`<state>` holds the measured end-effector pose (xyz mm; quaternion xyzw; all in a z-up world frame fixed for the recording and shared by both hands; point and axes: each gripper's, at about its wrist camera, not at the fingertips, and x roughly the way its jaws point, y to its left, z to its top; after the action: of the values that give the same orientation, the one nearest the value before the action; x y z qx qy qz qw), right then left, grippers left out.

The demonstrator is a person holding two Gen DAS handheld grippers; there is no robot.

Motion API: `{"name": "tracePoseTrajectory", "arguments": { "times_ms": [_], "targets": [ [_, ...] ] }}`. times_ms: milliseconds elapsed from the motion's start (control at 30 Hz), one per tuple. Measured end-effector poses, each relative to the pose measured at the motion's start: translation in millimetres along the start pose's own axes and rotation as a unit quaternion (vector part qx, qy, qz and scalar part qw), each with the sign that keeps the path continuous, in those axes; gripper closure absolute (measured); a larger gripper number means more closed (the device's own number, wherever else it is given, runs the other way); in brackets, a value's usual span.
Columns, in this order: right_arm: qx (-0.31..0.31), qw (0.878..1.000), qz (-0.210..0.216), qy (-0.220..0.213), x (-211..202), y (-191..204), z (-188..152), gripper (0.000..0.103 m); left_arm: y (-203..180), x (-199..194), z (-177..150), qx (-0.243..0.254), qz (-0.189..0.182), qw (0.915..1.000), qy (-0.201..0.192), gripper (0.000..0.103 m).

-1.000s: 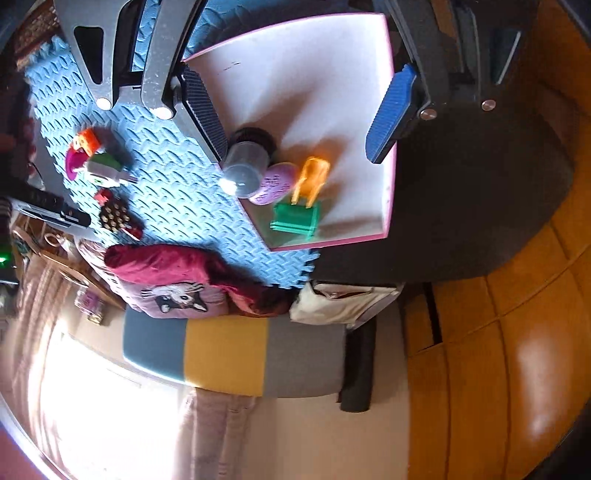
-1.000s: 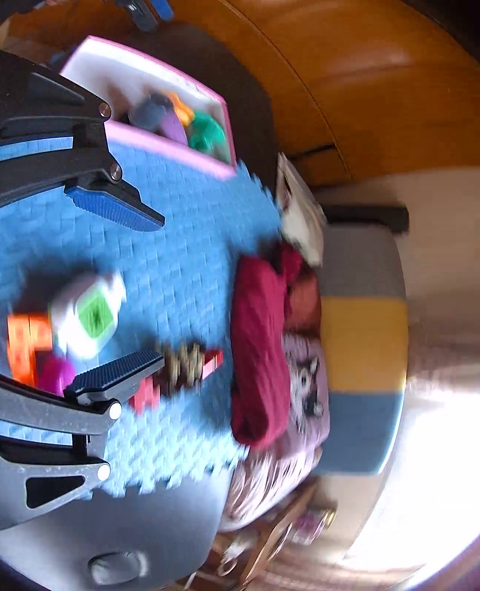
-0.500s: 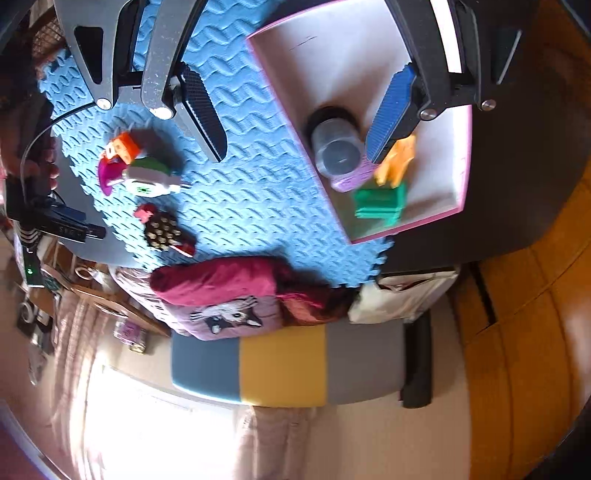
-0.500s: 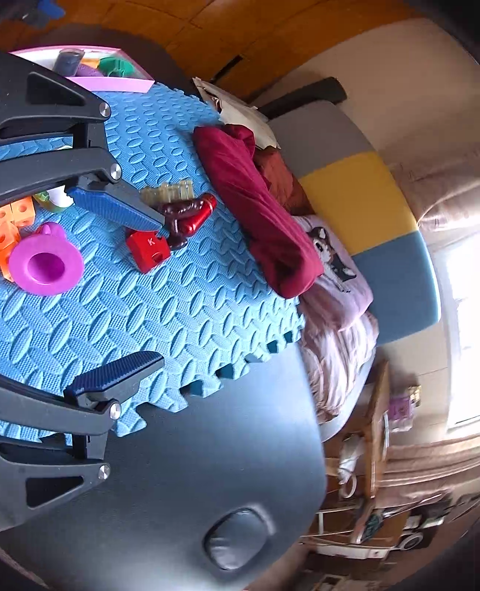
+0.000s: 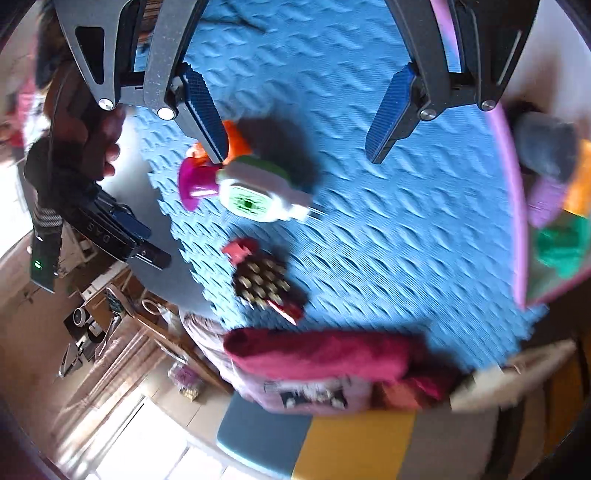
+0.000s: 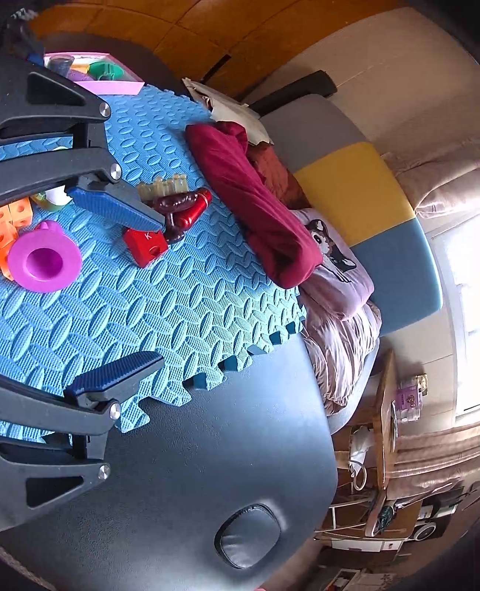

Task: Organize rigid objects
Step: 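Move both tools back toward the remaining toys on the mat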

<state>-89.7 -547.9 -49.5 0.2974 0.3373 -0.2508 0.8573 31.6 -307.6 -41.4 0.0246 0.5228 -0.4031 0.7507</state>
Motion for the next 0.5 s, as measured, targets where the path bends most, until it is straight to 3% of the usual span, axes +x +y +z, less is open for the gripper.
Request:
{"name": "tracePoseTrajectory", "arguments": {
  "times_ms": [67, 300, 400, 500],
  "targets": [
    [0.002, 1.0, 0.003, 0.0, -0.4, -0.4, 0.2, 0.035, -8.1, 14.7, 4.9, -0.014, -0.025, 0.9994, 0.019, 0.026],
    [0.019, 1.0, 0.017, 0.002, -0.7, -5.8, 2.2, 0.035, -11.3, 52.7, 26.7, -0.085, -0.038, 0.9938, 0.061, 0.021],
    [0.024, 0.999, 0.022, 0.002, -0.7, -7.7, 2.4, 0.035, -13.6, 67.2, 31.7, -0.095, -0.023, 0.9925, 0.075, 0.034],
    [0.031, 0.999, 0.02, 0.009, 1.7, -10.3, 2.2, 0.034, -15.3, 75.0, 37.1, -0.079, -0.01, 0.9941, 0.074, 0.033]
  ]
}}
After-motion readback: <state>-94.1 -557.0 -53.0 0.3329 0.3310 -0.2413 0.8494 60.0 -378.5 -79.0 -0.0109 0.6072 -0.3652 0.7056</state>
